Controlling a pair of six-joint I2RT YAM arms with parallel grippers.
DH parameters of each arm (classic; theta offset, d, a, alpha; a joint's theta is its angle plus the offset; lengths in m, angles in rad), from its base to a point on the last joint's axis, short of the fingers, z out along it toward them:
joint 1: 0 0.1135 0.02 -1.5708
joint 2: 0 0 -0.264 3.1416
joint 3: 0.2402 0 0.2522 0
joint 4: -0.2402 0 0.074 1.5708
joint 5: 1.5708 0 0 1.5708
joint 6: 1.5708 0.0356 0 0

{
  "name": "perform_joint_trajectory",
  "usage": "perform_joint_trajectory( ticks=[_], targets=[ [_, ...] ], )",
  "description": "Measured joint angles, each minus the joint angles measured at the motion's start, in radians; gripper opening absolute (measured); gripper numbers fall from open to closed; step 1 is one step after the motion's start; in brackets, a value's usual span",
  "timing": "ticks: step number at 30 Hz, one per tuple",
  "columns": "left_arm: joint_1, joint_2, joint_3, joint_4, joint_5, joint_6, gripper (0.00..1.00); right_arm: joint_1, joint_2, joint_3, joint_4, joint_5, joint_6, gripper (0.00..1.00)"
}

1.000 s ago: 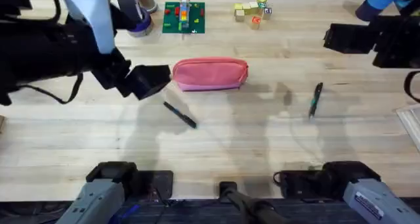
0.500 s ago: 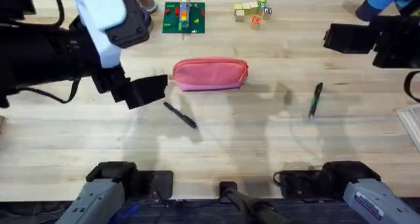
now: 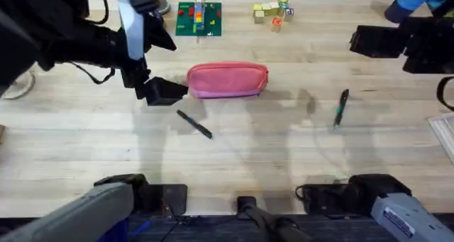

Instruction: Unzip the bag, pick up the pens from the table one at a time and place them inside, then zip the bag closed.

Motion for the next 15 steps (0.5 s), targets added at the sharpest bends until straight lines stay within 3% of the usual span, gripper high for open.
perform_joint_trajectory(
  ticks=[5, 15],
  targets=[
    [0.058, 0.128, 0.0, 0.007, 0.11, 0.057, 0.993, 0.0, 0.0, 0.0, 0.0, 0.0, 0.0, 0.995],
    [0.06, 0.299, 0.0, 0.081, 0.171, 0.086, 0.993, 0.0, 0.0, 0.0, -0.003, 0.0, 0.0, 0.996]
  ],
)
